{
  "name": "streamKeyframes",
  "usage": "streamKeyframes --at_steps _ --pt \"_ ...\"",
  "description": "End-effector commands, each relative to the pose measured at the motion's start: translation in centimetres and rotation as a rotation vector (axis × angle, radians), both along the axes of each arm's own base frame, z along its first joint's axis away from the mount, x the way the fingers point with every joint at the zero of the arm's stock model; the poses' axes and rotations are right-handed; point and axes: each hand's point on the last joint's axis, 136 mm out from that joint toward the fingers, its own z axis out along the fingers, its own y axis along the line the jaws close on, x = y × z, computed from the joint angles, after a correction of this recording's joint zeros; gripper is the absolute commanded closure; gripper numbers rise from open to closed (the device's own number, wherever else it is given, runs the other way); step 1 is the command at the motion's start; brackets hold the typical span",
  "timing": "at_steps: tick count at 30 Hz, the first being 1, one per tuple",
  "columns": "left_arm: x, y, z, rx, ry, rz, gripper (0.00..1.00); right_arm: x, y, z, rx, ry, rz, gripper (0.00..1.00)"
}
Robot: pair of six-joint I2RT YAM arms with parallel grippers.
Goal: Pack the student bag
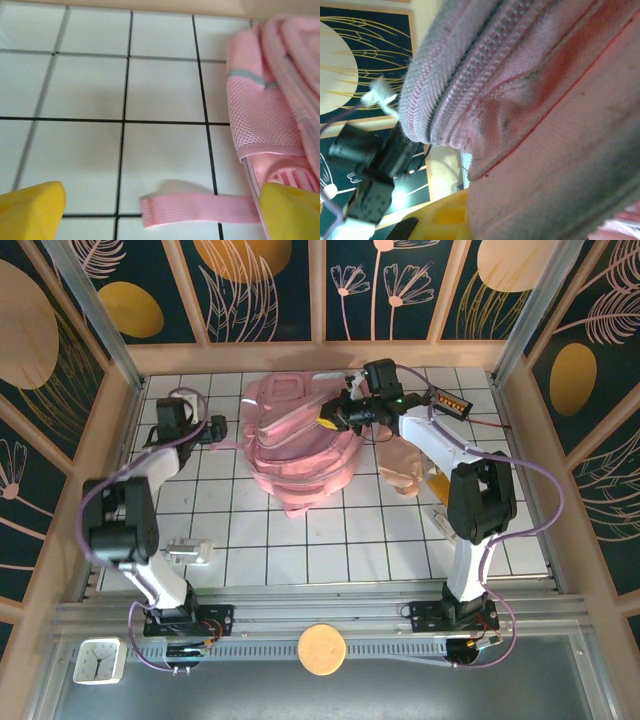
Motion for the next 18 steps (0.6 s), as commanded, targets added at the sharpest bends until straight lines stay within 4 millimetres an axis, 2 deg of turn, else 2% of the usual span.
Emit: streamKeyframes --at_steps 1,2,3,5,6,7,12,18 --pt "-2.6 -3.2 9.3 -0.038 -0.295 -0.137 0.01 0.5 0.4 5.1 0.103 -0.132 0.003 1.00" --pt "-3.4 -4.7 10.2 -0.022 -0.310 -0.200 0.01 0.6 0.6 5.2 0.114 -0.134 0.001 1.00" --pt "-4.4 -7.0 10.5 0.031 -0.309 -0.285 0.01 0.6 0.8 5.4 0.128 -0.134 0.001 1.00" --pt "-6.5 -12.0 10.0 0.184 -0.329 -0.458 0.01 0.4 1.3 6.0 0.147 -0.138 0.011 1.00" --pt "-7.5 -14.0 9.8 0.243 -0.350 -0.518 0.01 0.2 1.5 6.4 0.154 -0.145 0.018 1.00" --pt "-8.1 -15.1 9.6 0.277 -0.362 -0.552 0.01 0.1 1.8 6.6 0.159 -0.149 0.025 1.00" --pt "-8.7 -17.8 9.2 0.355 -0.385 -0.614 0.01 -0.7 2.8 7.5 0.177 -0.158 0.064 1.00" --pt "-6.5 -19.5 8.4 0.470 -0.374 -0.625 0.01 -1.8 3.7 8.1 0.188 -0.163 0.091 1.00"
